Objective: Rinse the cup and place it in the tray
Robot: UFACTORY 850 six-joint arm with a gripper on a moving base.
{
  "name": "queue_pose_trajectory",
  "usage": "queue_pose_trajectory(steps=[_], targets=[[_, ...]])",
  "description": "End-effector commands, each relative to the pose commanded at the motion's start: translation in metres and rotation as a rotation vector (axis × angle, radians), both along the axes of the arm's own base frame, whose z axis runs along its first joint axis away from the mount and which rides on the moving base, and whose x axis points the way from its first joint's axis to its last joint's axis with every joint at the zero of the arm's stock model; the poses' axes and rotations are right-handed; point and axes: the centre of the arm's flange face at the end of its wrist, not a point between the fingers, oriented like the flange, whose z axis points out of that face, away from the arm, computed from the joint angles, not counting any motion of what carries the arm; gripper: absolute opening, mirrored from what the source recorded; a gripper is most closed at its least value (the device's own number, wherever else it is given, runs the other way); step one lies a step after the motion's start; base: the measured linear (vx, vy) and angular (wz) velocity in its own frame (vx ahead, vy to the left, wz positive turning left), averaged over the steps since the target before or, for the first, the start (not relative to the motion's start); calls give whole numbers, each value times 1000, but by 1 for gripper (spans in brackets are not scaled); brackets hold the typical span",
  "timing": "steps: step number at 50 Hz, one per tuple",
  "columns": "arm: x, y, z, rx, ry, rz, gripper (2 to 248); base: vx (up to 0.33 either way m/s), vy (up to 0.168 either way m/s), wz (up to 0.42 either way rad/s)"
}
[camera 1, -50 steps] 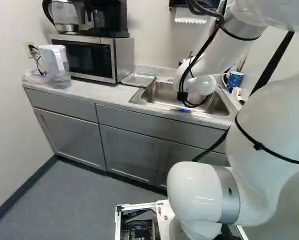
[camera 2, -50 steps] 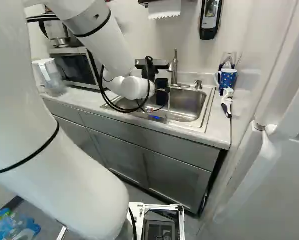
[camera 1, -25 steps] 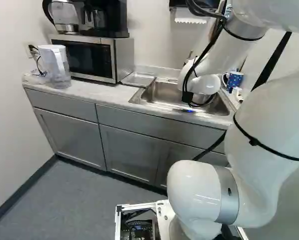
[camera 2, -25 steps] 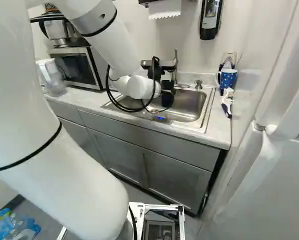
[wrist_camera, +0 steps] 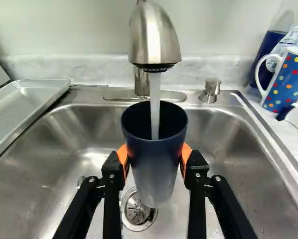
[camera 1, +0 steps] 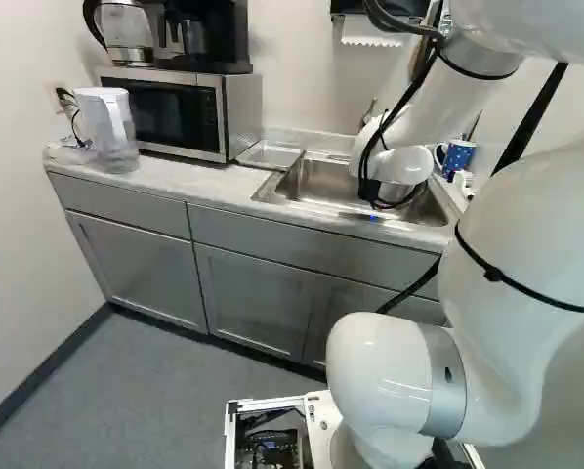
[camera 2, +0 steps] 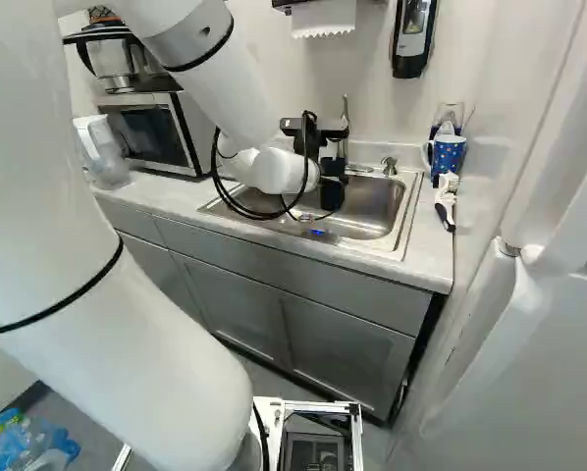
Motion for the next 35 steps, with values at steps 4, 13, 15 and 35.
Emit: queue_pose_trajectory(steps=[4, 13, 15, 35], targets=[[0, 0, 0, 0, 0, 0, 121, 0, 0, 0], [0, 0, 0, 0, 0, 0, 121, 0, 0, 0], [0, 0, 0, 0, 0, 0, 121, 0, 0, 0], [0, 0, 0, 0, 0, 0, 121, 0, 0, 0]])
